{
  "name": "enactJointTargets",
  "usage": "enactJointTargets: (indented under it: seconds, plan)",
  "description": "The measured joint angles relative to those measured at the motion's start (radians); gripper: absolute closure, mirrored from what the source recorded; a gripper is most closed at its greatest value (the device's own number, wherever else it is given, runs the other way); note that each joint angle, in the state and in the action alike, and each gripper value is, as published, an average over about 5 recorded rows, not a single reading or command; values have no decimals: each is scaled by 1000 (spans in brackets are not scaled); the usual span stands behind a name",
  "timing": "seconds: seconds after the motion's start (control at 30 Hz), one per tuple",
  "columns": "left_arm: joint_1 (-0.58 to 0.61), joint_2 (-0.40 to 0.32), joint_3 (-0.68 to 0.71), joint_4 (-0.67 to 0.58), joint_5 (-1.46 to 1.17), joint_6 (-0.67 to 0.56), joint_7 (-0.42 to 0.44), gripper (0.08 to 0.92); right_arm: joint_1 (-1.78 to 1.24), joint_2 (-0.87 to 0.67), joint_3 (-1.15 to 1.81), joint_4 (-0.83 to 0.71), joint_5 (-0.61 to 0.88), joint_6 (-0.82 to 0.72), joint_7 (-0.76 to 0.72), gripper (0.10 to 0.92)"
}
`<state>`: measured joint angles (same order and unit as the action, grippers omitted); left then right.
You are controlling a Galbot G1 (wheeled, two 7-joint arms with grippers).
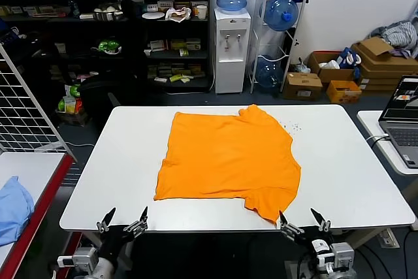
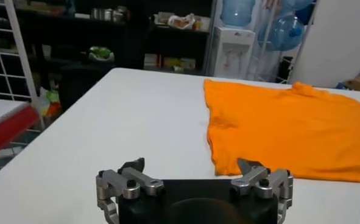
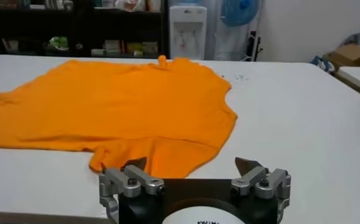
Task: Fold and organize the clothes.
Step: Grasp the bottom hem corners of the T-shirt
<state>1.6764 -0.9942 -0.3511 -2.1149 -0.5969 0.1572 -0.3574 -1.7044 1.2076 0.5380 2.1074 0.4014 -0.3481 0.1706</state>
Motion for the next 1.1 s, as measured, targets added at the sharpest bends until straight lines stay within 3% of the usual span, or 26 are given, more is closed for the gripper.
enactJointTargets:
  seconds: [0.57, 0.7, 1.1]
  plan:
    - [-217, -49, 139, 140, -10, 33, -15, 80, 99, 75, -117, -85, -40, -47, 46, 105]
    - [-240, -58, 157, 159, -9, 36, -18, 116, 106, 82, -131, -92, -48, -51, 53, 124]
    - [-276, -75, 198, 199, -2, 49, -27, 447, 105, 83, -146, -89, -57, -52, 65, 448]
